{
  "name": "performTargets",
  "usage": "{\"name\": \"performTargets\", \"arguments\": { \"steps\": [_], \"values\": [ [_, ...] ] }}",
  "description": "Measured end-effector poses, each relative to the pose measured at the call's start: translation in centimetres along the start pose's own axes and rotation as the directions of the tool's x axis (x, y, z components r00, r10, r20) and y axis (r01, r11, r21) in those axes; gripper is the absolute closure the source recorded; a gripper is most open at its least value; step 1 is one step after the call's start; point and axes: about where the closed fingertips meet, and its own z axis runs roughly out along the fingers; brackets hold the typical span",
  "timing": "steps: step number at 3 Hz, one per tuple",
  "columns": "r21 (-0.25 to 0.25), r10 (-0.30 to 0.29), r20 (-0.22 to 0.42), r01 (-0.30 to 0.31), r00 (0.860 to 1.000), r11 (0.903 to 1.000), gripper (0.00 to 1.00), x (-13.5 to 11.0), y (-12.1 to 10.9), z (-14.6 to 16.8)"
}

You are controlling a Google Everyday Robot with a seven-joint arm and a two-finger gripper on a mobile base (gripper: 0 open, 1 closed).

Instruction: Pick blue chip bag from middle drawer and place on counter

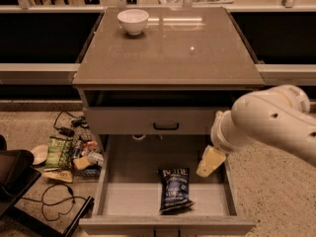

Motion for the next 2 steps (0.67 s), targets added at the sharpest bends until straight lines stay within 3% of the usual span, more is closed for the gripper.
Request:
{"name": "performTargets", "arguments": {
  "steps": [1, 2],
  "values": [
    [-0.047, 0.053, 0.006, -0.053, 0.999, 0.9975, 0.00, 1.36, 1.41, 3.77],
    [-0.050, 0.055, 0.006, -0.054, 0.998, 0.9973, 0.00, 1.39, 1.47, 3.99]
  ]
}}
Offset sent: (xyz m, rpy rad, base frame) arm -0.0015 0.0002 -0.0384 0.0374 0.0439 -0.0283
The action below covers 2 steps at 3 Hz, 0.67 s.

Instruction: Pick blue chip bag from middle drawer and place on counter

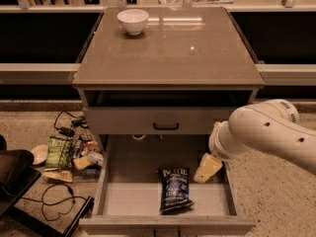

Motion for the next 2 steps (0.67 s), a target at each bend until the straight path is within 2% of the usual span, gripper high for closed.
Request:
{"name": "performTargets", "arguments": {
  "steps": [1, 2],
  "values": [
    [0.001, 0.008, -0.025, -0.008, 1.000, 1.0000, 0.00, -0.1, 0.8, 1.6],
    [-0.031, -0.010, -0.068, 0.008, 0.998, 0.9995, 0.00, 0.5, 3.4, 7.5]
  ]
}}
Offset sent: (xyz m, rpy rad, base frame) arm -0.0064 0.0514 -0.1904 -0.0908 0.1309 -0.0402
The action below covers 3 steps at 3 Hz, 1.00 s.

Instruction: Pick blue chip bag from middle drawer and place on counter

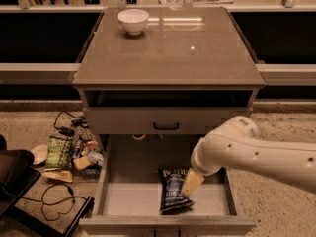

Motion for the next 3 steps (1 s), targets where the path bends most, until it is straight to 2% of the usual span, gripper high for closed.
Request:
{"name": "performTargets", "arguments": {
  "steps": [1, 2, 3],
  "values": [
    [-0.027, 0.004, -0.024, -0.004, 1.000, 0.9996, 0.00, 0.7, 1.6, 6.6],
    [-0.045, 0.020, -0.026, -0.021, 0.999, 0.9988, 0.00, 1.2, 2.3, 11.3],
    [-0.063, 0.035, -0.030, -0.037, 0.999, 0.9973, 0.00, 1.3, 2.4, 14.6]
  ]
}}
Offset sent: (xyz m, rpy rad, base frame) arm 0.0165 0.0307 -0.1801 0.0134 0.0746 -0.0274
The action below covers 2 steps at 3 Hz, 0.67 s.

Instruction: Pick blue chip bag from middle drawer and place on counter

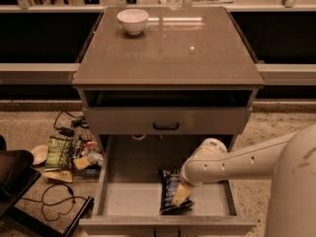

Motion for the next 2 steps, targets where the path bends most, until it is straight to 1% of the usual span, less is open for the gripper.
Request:
{"name": "performTargets", "arguments": {
  "steps": [1, 2],
  "values": [
    [-0.052, 0.036, 0.008, -0.036, 0.999, 0.9980, 0.00, -0.1, 1.0, 3.7],
    [-0.101, 0.068, 0.024, -0.065, 0.997, 0.9928, 0.00, -0.4, 2.5, 5.8]
  ]
}}
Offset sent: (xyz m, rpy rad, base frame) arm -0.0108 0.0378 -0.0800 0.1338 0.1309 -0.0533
